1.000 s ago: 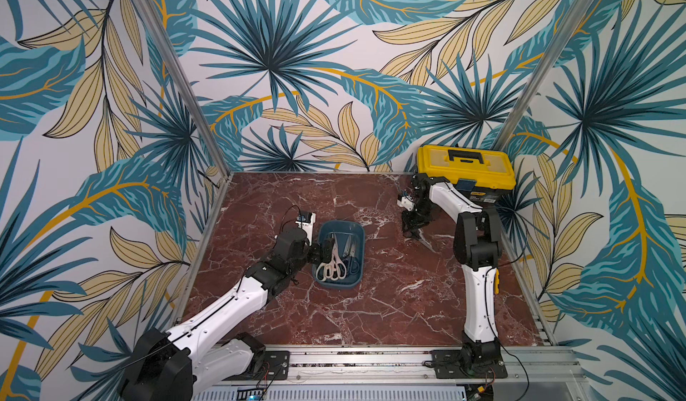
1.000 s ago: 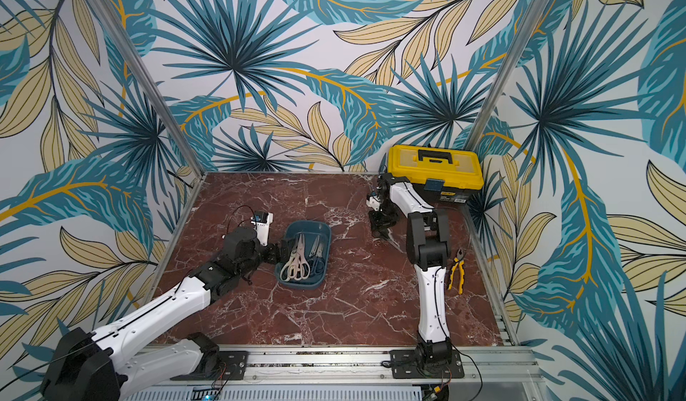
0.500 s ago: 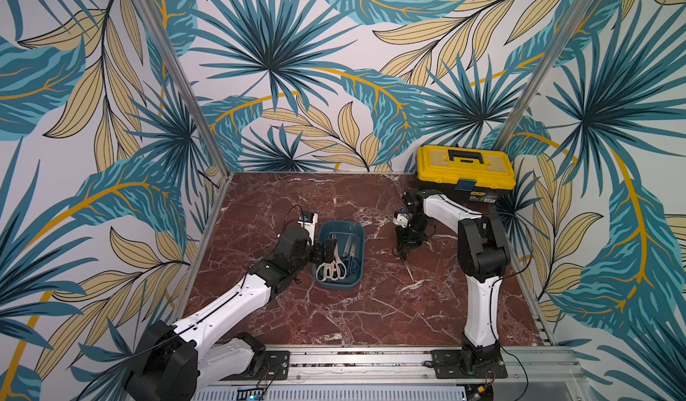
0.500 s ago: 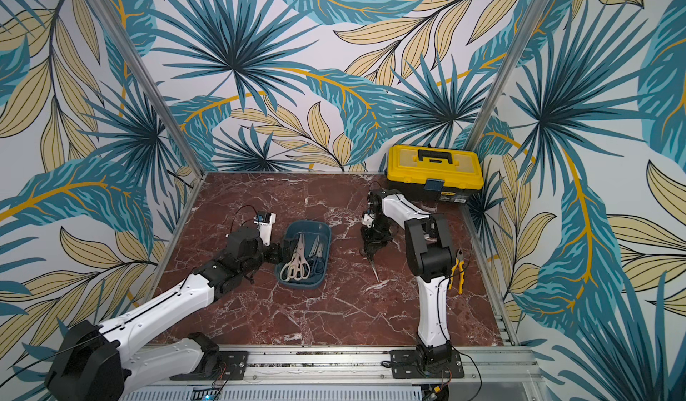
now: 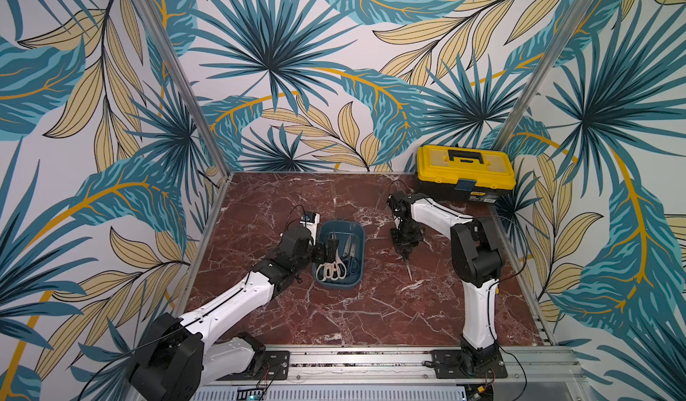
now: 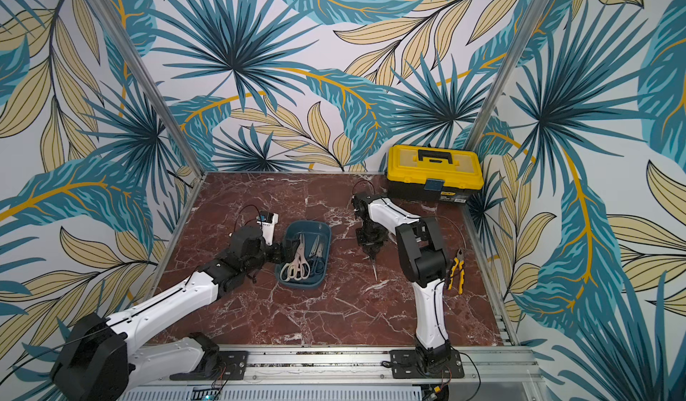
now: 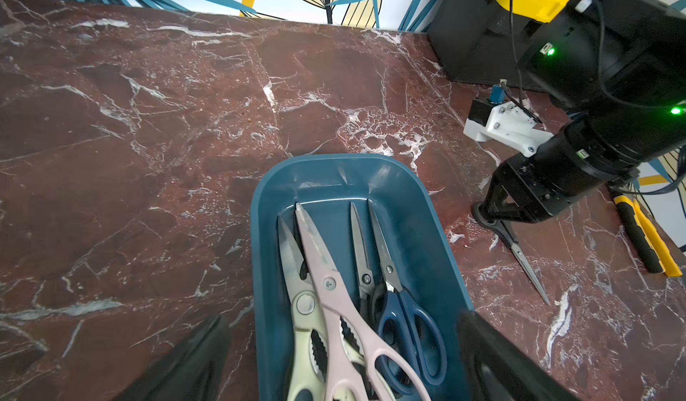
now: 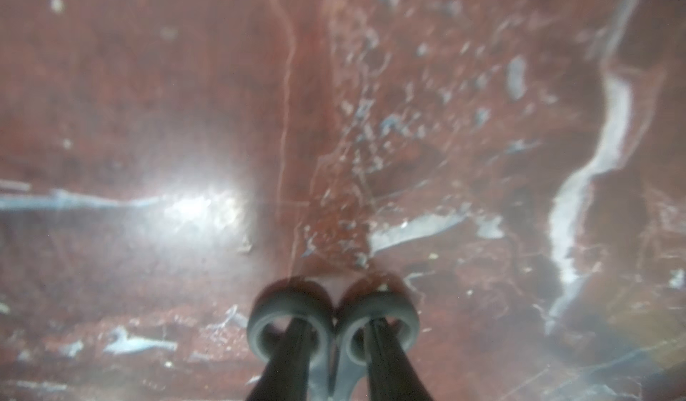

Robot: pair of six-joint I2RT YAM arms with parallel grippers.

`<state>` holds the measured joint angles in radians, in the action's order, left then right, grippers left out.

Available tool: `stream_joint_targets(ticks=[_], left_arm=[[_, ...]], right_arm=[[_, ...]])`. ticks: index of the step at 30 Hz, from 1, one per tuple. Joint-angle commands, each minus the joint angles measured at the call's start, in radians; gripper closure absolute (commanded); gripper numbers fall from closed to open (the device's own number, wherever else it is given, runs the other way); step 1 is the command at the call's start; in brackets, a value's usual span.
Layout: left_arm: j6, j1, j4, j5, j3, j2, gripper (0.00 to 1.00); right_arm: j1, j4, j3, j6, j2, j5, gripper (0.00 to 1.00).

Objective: Put the scissors into the storage box
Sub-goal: Pick up the scissors from the center of the board, then place the scissors in the storage box.

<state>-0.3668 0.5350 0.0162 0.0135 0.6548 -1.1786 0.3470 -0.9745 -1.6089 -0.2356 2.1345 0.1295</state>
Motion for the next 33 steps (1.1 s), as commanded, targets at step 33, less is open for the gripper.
stream_joint_targets(ticks=[33], left_arm=[[-0.048,-0.049,0.009,0.218,-0.048,0.126,0.0]], right_arm=[[0.145,-0.181,-0.304,-0.076,-0.076,-0.104,0.91]])
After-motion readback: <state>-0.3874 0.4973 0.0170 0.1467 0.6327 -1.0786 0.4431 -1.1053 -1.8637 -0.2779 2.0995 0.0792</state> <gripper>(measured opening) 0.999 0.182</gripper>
